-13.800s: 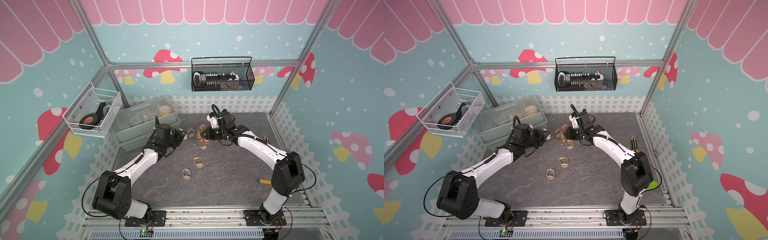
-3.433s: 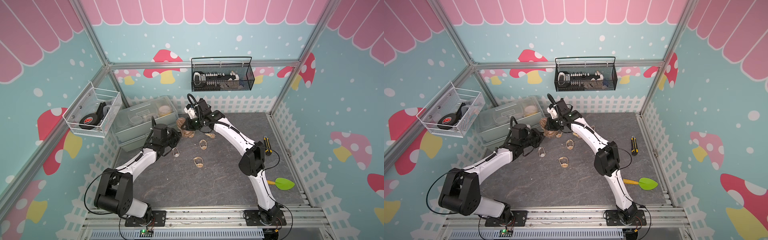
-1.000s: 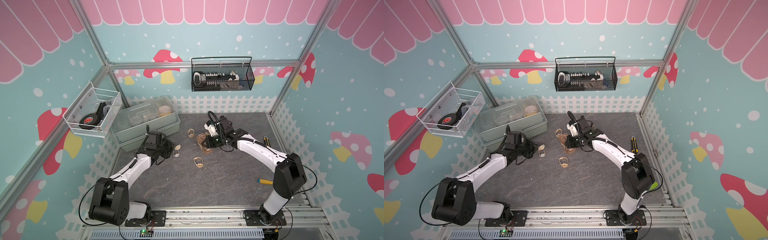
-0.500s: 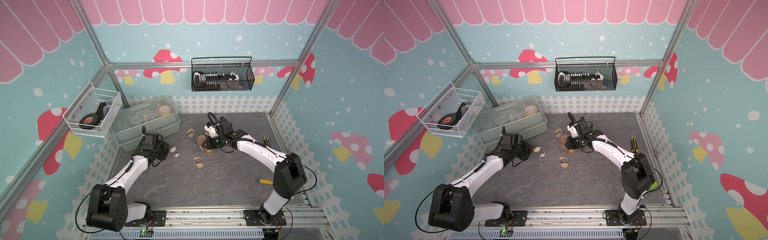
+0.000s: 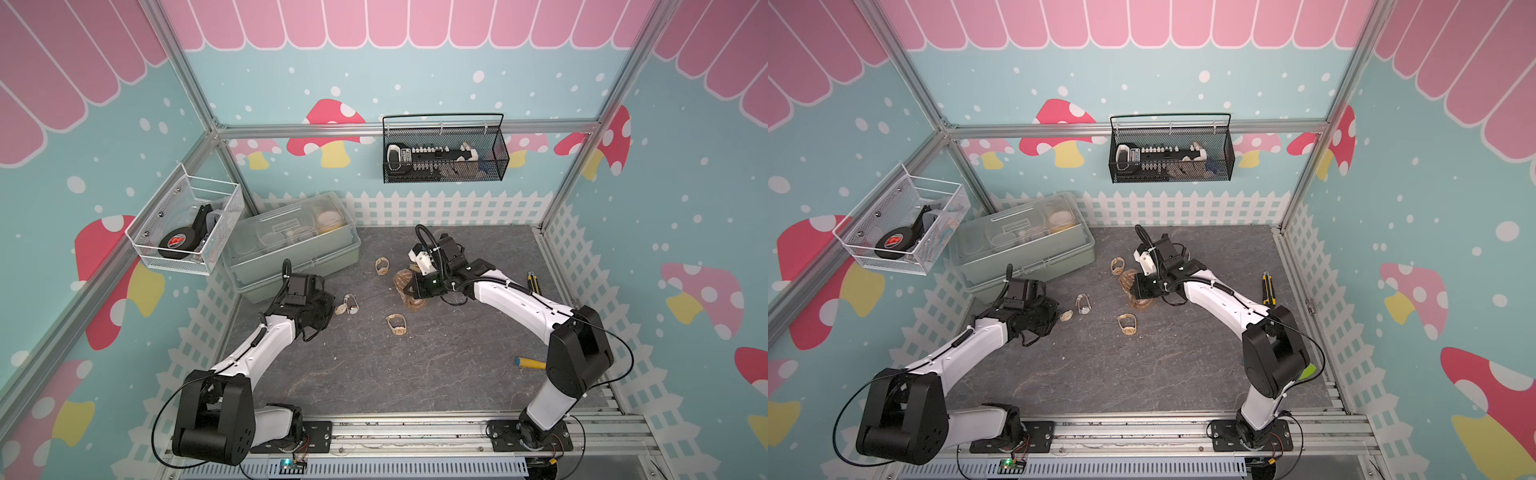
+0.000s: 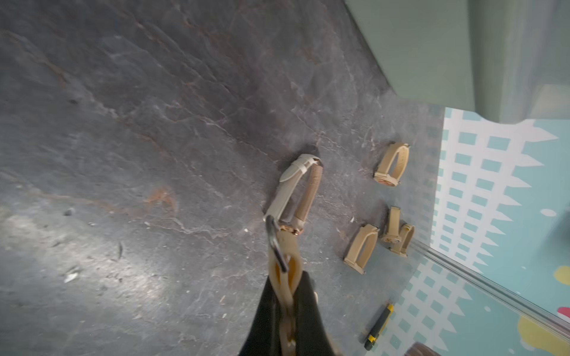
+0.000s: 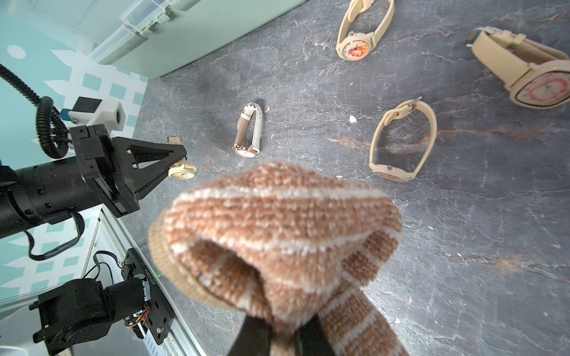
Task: Wipe the watch dial
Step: Place the watch at the center of the board.
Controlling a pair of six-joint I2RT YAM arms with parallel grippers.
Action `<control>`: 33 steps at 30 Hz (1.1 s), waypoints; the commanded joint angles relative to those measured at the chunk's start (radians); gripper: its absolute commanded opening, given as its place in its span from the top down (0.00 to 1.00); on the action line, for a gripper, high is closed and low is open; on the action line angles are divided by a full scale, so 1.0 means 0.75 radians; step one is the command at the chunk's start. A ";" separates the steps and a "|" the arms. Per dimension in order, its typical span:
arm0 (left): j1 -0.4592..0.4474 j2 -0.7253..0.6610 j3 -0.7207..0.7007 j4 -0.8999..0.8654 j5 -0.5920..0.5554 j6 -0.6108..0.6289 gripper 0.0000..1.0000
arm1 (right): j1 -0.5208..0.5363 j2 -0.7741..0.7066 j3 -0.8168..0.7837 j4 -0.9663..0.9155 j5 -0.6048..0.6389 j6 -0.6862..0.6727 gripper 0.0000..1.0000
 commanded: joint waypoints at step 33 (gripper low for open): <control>0.000 -0.032 -0.029 0.001 0.128 0.014 1.00 | 0.060 0.469 0.791 -0.208 -0.048 0.010 1.00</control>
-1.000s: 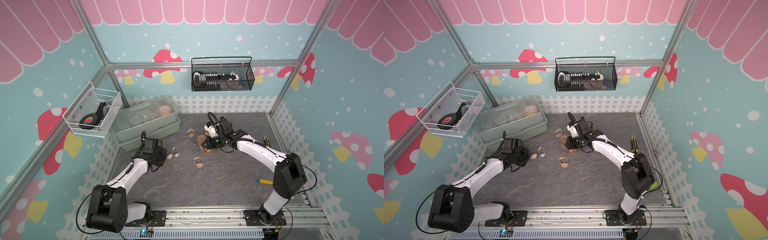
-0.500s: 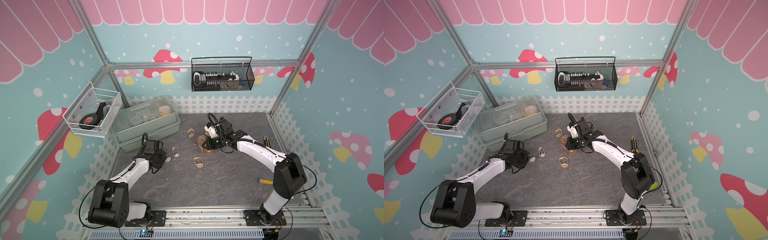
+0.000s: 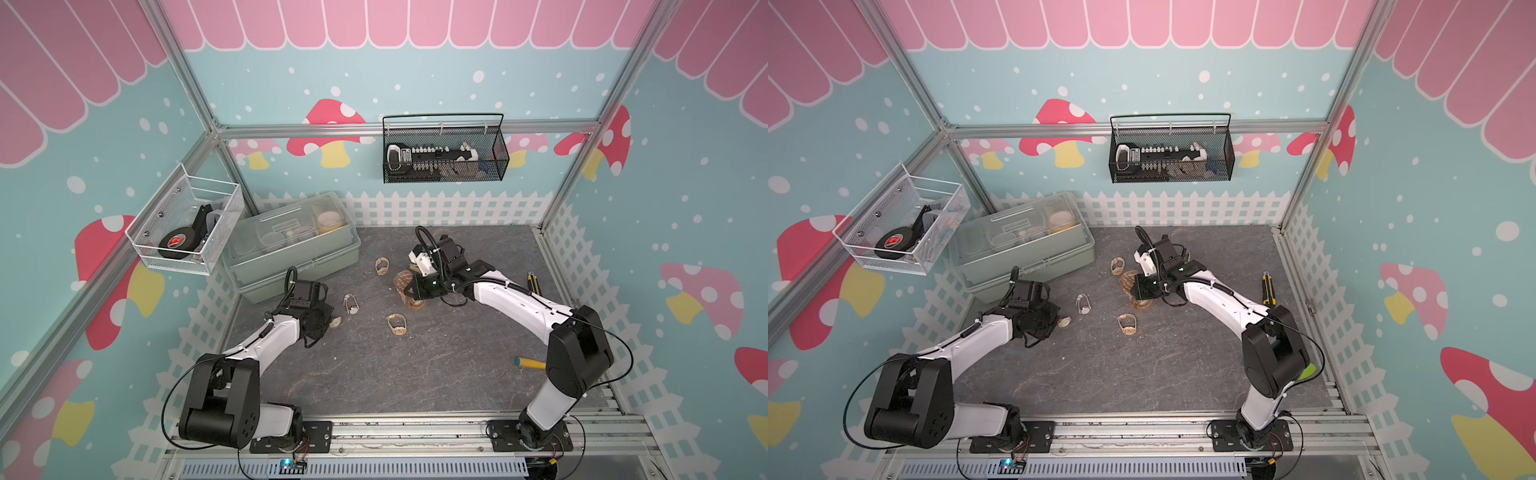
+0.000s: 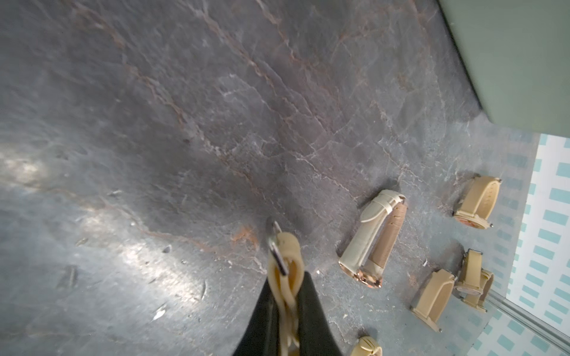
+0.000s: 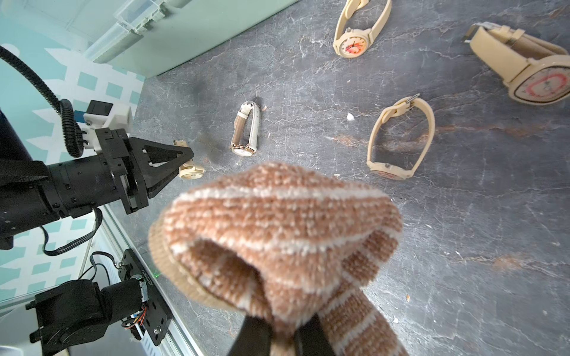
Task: Wipe the watch dial
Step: Place the watch at the center of the board.
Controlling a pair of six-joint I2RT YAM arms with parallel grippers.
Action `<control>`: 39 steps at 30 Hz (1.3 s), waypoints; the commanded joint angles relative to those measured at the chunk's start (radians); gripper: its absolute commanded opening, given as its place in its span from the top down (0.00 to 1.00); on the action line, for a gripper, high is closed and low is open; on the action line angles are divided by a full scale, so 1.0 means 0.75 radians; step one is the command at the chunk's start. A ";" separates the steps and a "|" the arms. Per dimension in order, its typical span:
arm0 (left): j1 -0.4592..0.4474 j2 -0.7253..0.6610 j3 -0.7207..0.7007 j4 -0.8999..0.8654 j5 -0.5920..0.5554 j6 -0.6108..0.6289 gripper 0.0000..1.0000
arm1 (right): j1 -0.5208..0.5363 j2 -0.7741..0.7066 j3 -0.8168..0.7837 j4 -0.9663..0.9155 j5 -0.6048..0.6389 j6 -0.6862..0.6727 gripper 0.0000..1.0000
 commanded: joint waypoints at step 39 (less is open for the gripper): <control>-0.058 -0.170 -0.013 -0.372 0.232 0.300 1.00 | -0.056 -0.130 -0.102 0.086 0.066 -0.089 1.00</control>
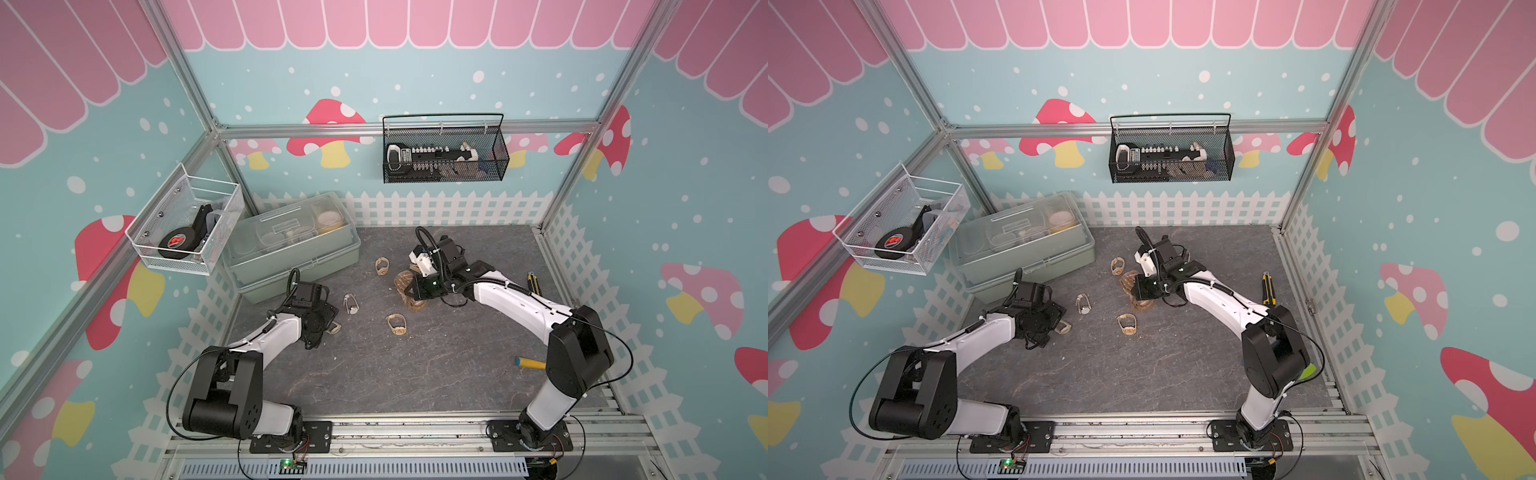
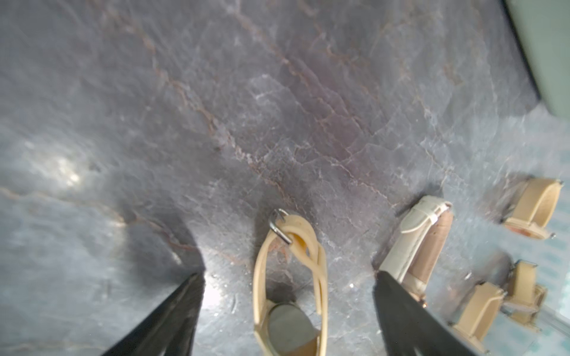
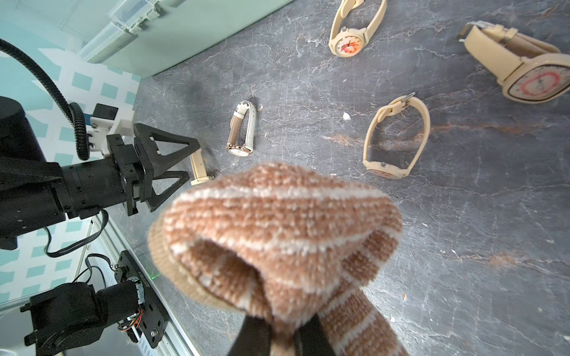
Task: Wipe the watch dial
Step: Place the watch at the center of the board.
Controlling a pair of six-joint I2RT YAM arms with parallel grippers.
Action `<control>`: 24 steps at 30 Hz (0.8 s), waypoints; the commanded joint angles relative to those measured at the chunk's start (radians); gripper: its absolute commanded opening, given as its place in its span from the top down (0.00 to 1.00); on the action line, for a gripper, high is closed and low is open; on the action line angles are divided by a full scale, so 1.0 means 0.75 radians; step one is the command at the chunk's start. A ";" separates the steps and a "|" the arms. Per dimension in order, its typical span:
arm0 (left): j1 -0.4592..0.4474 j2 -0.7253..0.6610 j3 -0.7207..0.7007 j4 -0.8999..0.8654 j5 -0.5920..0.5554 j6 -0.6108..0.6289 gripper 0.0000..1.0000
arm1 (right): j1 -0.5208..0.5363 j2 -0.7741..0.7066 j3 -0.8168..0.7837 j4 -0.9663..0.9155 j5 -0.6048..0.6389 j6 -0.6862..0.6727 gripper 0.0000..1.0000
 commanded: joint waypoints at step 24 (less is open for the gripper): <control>0.067 0.030 -0.055 0.036 -0.030 -0.179 1.00 | -0.043 -0.616 -0.955 0.264 0.052 -0.019 1.00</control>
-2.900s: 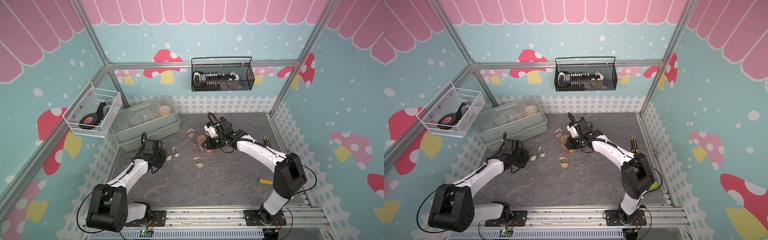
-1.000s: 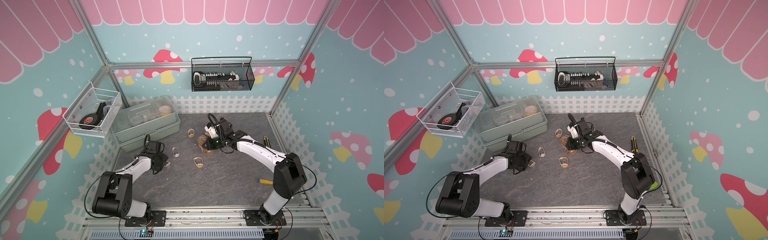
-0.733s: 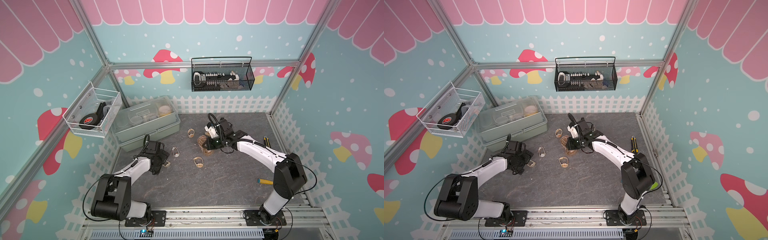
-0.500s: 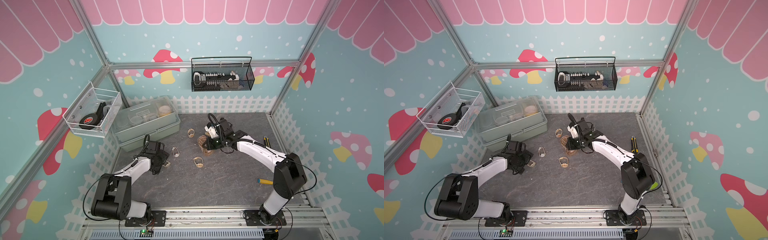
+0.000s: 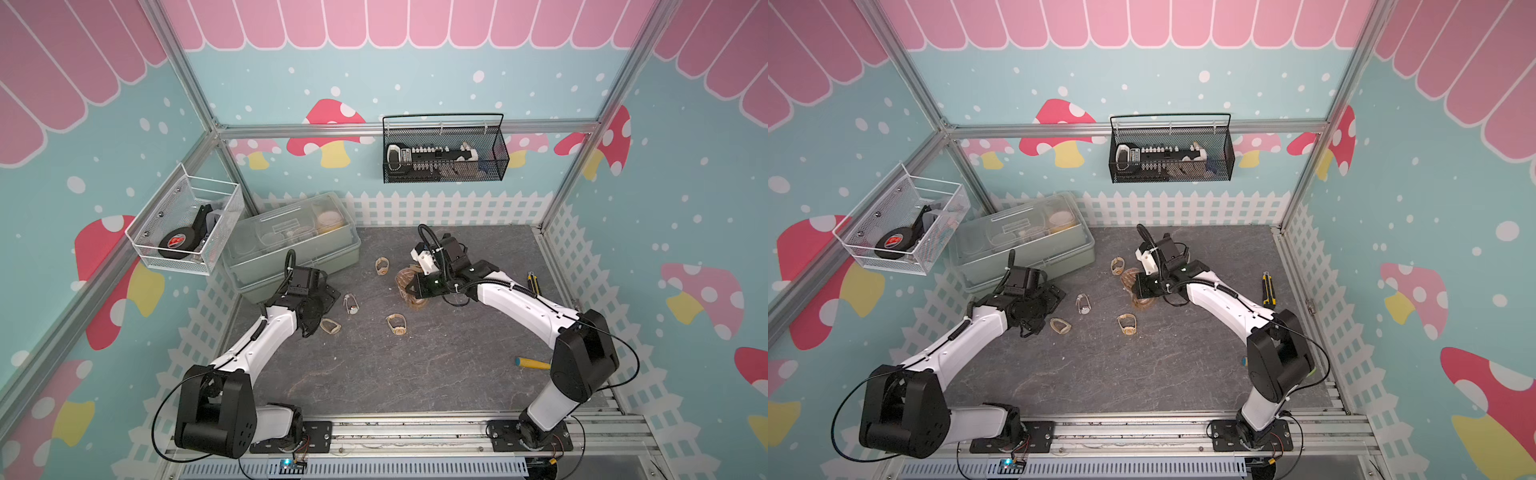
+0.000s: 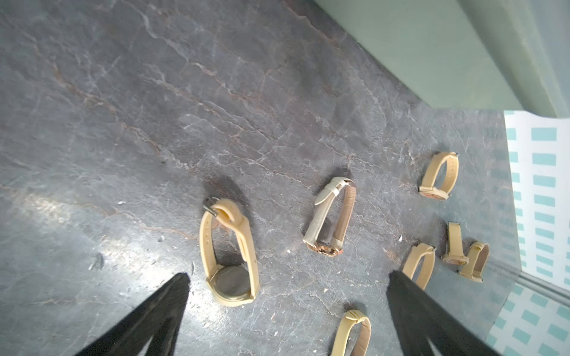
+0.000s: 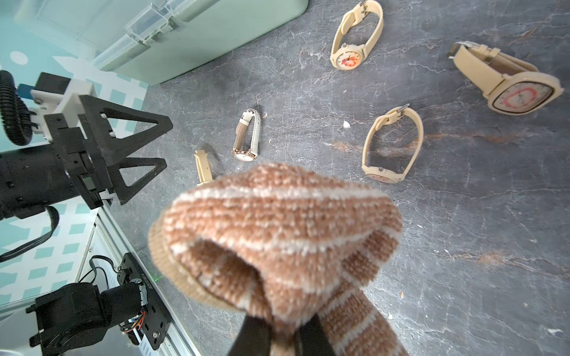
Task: Wipe the watch dial
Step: Place the watch at the center of the board, then pick up the watch at the center of the board.
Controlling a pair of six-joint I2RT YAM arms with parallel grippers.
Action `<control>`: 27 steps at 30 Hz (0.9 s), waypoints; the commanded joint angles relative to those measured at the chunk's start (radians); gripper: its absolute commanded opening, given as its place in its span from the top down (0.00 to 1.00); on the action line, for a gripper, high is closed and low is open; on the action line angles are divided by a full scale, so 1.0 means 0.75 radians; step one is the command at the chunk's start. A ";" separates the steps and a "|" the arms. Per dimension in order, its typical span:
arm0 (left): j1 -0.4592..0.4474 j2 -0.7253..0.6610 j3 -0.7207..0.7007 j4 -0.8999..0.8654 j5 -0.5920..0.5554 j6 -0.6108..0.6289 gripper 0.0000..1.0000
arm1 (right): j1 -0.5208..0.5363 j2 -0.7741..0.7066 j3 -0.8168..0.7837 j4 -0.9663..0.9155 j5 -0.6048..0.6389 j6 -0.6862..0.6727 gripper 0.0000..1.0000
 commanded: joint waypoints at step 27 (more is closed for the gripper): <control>0.183 -0.210 -0.073 -0.720 -0.333 0.115 1.00 | 0.009 -0.228 -0.280 0.042 0.020 -0.063 1.00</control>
